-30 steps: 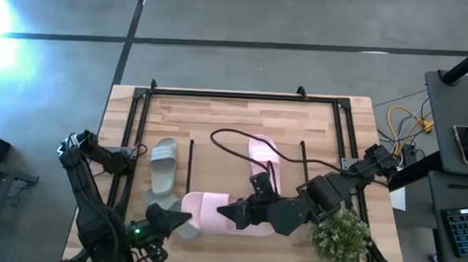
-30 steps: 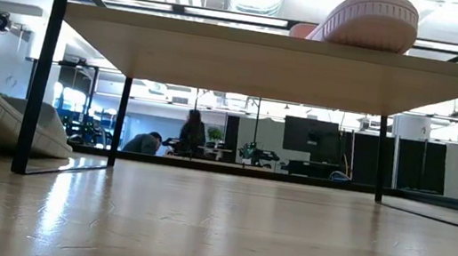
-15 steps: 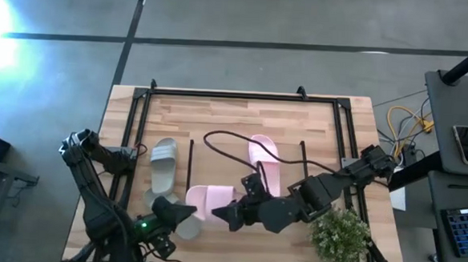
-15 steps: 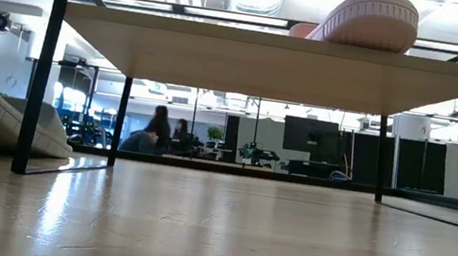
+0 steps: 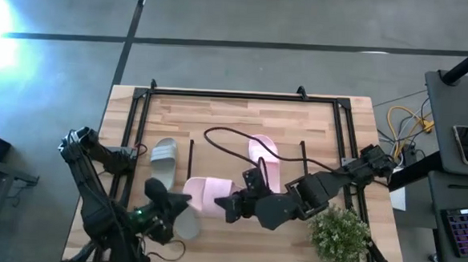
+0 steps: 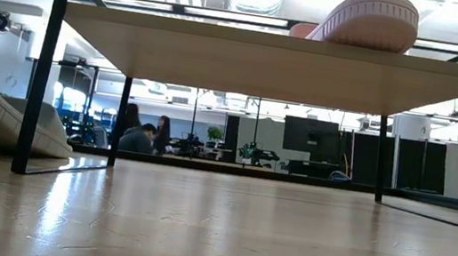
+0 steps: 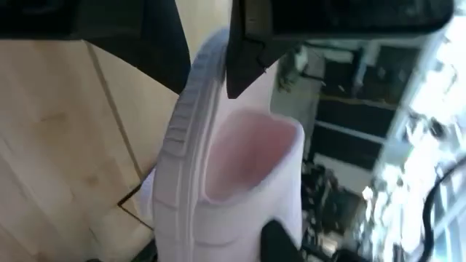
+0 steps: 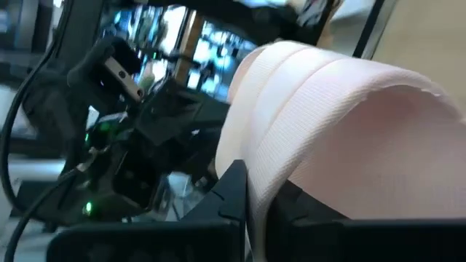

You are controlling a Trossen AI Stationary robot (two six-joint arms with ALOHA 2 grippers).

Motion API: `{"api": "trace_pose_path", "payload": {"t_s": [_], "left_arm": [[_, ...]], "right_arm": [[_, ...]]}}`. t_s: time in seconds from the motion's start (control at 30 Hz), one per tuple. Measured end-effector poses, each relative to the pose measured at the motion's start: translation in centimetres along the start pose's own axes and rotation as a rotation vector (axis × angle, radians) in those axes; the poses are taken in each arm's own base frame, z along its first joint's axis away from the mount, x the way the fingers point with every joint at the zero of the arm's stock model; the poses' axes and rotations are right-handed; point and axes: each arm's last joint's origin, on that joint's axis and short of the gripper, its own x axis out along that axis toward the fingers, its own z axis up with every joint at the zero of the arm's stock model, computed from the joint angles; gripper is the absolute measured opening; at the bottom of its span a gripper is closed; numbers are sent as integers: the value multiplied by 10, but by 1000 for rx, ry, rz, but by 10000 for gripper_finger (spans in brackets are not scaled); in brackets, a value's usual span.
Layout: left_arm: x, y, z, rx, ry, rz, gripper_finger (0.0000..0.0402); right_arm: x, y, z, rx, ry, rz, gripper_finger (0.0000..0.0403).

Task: Pick and place slides into the shelf
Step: Put the pink slide on the shelf

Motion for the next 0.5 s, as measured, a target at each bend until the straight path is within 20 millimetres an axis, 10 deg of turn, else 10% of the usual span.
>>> {"api": "trace_pose_path", "payload": {"t_s": [0.5], "left_arm": [[-14,-3,-8,-558,78,-162,69]], "right_arm": [[-1,0,19,60,-342,-31,12]]}}
